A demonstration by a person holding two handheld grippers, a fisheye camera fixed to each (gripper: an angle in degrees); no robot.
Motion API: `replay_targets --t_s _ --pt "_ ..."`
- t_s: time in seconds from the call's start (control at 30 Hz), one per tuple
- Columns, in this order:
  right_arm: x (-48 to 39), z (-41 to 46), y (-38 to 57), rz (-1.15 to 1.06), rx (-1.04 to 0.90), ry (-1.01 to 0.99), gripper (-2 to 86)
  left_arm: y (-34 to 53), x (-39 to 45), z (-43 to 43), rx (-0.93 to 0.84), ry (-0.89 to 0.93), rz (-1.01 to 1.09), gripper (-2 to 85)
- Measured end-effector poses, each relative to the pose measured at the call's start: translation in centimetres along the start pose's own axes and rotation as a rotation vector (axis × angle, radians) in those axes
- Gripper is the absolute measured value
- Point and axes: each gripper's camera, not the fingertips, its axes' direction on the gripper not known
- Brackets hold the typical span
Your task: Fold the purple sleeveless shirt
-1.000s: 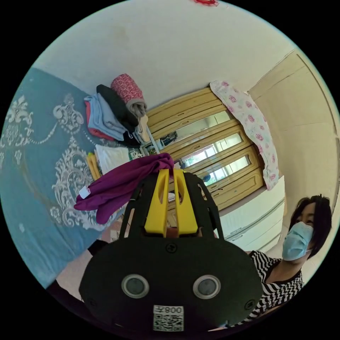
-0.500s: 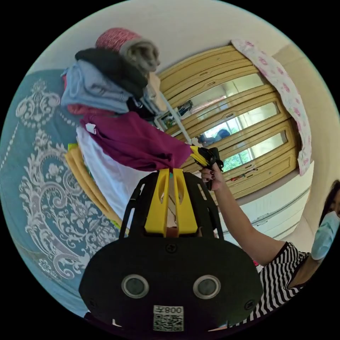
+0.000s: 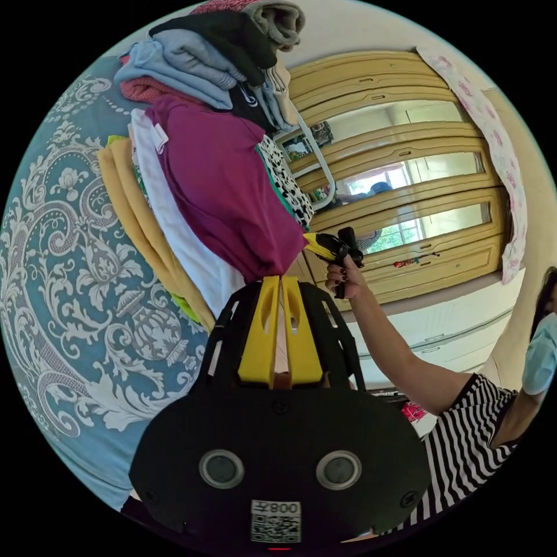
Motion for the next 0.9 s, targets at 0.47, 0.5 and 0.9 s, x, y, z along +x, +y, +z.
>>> replay_targets --t_s 0.47,0.5,0.9 --pt "-1.2 -5.1 1.9 -0.032 0.275 0.004 0.3 -3.4 -5.8 0.4 0.032 -0.017 0.073 0.2" --pt "-1.8 -5.1 1.9 -0.045 0.288 0.010 0.3 -3.8 -5.8 0.3 0.041 -0.026 0.085 0.2" --pt "-6.4 -1.2 1.5 -0.059 0.251 0.182 0.7 -6.3 -11.0 1.0 0.016 -0.096 0.022 0.3"
